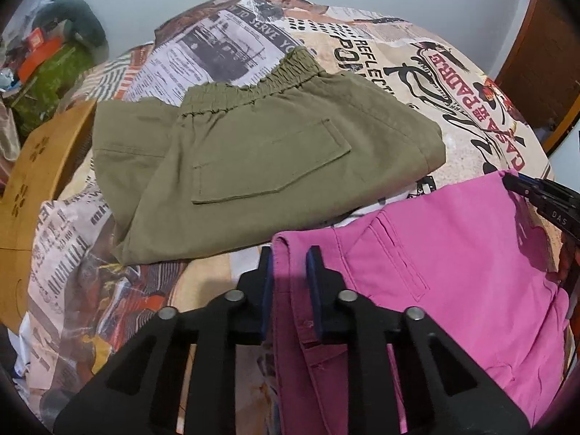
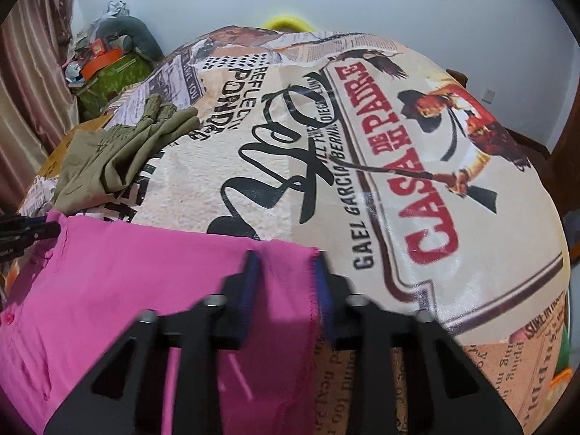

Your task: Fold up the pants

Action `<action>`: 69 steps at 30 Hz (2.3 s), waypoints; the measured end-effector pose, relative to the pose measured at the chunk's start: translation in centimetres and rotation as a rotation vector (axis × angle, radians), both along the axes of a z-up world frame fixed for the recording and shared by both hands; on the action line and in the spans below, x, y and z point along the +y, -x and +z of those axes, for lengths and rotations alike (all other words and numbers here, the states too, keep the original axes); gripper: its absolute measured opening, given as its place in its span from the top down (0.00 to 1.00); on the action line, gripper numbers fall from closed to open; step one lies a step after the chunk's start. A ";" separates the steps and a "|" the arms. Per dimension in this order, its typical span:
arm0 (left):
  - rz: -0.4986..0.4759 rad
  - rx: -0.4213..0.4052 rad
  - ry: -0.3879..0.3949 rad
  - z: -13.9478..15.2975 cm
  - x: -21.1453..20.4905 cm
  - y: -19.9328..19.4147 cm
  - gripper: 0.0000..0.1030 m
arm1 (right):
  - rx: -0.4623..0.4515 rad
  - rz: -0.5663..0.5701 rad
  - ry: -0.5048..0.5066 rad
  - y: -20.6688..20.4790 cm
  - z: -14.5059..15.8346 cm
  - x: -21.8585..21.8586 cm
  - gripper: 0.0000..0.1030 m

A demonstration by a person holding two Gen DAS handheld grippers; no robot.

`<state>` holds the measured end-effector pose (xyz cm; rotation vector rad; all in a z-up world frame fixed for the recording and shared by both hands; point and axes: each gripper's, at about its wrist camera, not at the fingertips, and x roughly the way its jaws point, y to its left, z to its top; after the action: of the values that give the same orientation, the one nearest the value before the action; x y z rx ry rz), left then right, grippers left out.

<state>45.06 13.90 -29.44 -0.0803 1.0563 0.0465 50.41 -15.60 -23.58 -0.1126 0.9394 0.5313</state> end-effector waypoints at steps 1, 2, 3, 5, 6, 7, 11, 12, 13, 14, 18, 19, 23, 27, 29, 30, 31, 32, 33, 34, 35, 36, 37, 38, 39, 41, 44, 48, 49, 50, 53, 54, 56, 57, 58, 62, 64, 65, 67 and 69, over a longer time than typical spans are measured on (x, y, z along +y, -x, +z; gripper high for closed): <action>0.001 -0.004 -0.005 0.2 0.0 0.1 0.87 | -0.003 0.003 0.005 0.0 0.0 0.1 0.89; 0.000 -0.006 -0.005 0.3 0.0 0.1 0.88 | -0.009 0.006 0.012 0.0 0.1 0.2 0.92; 0.001 -0.010 -0.006 0.5 0.0 0.2 0.89 | -0.017 0.008 0.018 0.1 0.2 0.3 0.93; 0.008 -0.017 -0.011 0.9 0.1 0.3 0.89 | -0.048 0.002 0.029 0.4 0.6 0.4 0.94; 0.012 -0.018 -0.012 1.2 0.1 0.3 0.90 | -0.053 0.000 0.029 0.3 0.7 0.4 0.94; 0.016 -0.021 -0.015 1.5 0.1 0.4 0.90 | -0.063 -0.006 0.019 0.4 1.1 0.3 0.94; 0.021 -0.052 -0.028 3.5 -0.2 0.6 0.91 | -0.102 -0.022 -0.015 0.8 3.3 -0.3 0.95; 0.021 -0.064 -0.030 4.2 -0.2 0.7 0.91 | -0.120 -0.024 -0.019 0.9 4.1 -0.5 0.95; 0.019 -0.079 -0.030 5.1 -0.3 0.8 0.91 | -0.138 -0.024 -0.017 1.1 4.9 -0.5 0.95; 0.018 -0.093 -0.031 6.0 -0.5 0.9 0.91 | -0.155 -0.024 -0.014 1.3 5.6 -0.5 0.95; 0.021 -0.157 -0.041 9.9 -1.2 1.4 0.91 | -0.225 -0.037 -0.020 2.1 9.4 -1.2 0.95; 0.022 -0.167 -0.043 10.6 -1.3 1.5 0.91 | -0.237 -0.042 -0.027 2.3 10.2 -1.4 0.95; 0.012 -0.202 -0.053 13.1 -2.1 2.8 0.91 | -0.278 -0.060 -0.055 3.7 13.4 -2.6 0.95; -0.011 -0.211 -0.090 14.2 -3.1 4.6 0.91 | -0.289 -0.064 -0.071 5.5 14.8 -3.3 0.95; -0.018 -0.211 -0.115 14.5 -3.5 5.7 0.91 | -0.285 -0.064 -0.075 6.5 15.0 -3.6 0.95; -0.017 -0.210 -0.121 14.5 -3.6 6.2 0.91 | -0.280 -0.064 -0.083 7.1 15.1 -3.8 0.95; -0.019 -0.206 -0.124 14.5 -3.7 6.8 0.91 | -0.276 -0.064 -0.089 7.6 15.1 -4.0 0.95; -0.018 -0.202 -0.127 14.5 -3.8 7.3 0.91 | -0.273 -0.065 -0.095 8.1 15.0 -4.1 0.95; -0.017 -0.198 -0.132 14.4 -3.9 7.9 0.91 | -0.269 -0.065 -0.098 8.6 14.9 -4.2 0.95; -0.017 -0.193 -0.135 14.2 -4.0 8.5 0.91 | -0.265 -0.065 -0.104 9.3 14.9 -4.4 0.95; -0.019 -0.188 -0.139 14.1 -4.1 9.1 0.91 | -0.258 -0.064 -0.108 9.9 14.8 -4.5 0.95; -0.019 -0.185 -0.142 13.9 -4.1 9.6 0.91 | -0.254 -0.063 -0.109 10.4 14.8 -4.6 0.95; -0.018 -0.179 -0.143 13.7 -4.2 10.2 0.91 | -0.249 -0.061 -0.111 11.0 14.7 -4.7 0.95; -0.018 -0.174 -0.143 13.6 -4.2 10.8 0.91 | -0.243 -0.058 -0.112 11.6 14.6 -4.8 0.95; -0.018 -0.170 -0.141 13.4 -4.2 11.3 0.91 | -0.240 -0.057 -0.114 12.1 14.5 -5.0 0.95; -0.013 -0.160 -0.139 13.0 -4.2 12.5 0.92 | -0.231 -0.053 -0.118 13.2 14.3 -5.3 0.95; -0.004 -0.149 -0.143 12.4 -4.1 14.0 0.93 | -0.220 -0.049 -0.119 14.7 14.0 -5.6 0.95; -0.004 -0.121 -0.119 11.4 -3.8 15.8 0.95 | -0.196 -0.046 -0.118 16.8 13.2 -5.9 0.95; -0.005 -0.114 -0.116 11.2 -3.7 16.1 0.96 | -0.189 -0.045 -0.116 17.4 12.8 -5.9 0.95; -0.006 -0.108 -0.114 10.9 -3.7 16.5 0.98 | -0.182 -0.047 -0.120 17.8 12.6 -6.0 0.95; -0.012 -0.100 -0.106 10.4 -3.7 17.8 0.98 | -0.152 -0.050 -0.132 19.2 11.7 -6.3 0.95; -0.015 -0.099 -0.102 10.3 -3.7 18.3 0.98 | -0.148 -0.051 -0.132 19.7 11.5 -6.4 0.95; -0.019 -0.092 -0.098 9.9 -3.8 19.1 0.98 | -0.136 -0.055 -0.132 20.5 11.0 -6.6 0.95; -0.022 -0.086 -0.101 9.6 -3.9 19.5 0.98 | -0.130 -0.060 -0.132 20.8 10.7 -6.8 0.95; -0.027 -0.078 -0.108 9.3 -4.0 19.8 0.98 | -0.124 -0.064 -0.132 21.1 10.6 -7.0 0.95; -0.069 -0.036 -0.108 8.1 -4.5 20.6 0.98 | -0.100 -0.076 -0.103 22.0 9.6 -7.7 0.95; -0.091 -0.020 -0.112 7.7 -4.8 20.8 0.97 | -0.073 -0.064 -0.070 22.5 8.8 -7.7 0.95; -0.097 -0.016 -0.123 7.5 -5.0 20.9 0.95 | -0.076 -0.059 -0.050 22.9 8.5 -7.7 0.95; -0.112 -0.010 -0.147 7.1 -5.4 20.7 0.90 | -0.088 -0.032 -0.011 23.6 8.1 -7.5 0.94; -0.126 0.000 -0.166 6.8 -5.8 20.3 0.82 | -0.081 -0.014 0.023 23.8 7.7 -7.1 0.89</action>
<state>24.80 8.08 -22.63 0.1368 1.0518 0.0200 26.61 -22.71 -15.88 -0.1466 0.8670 0.4995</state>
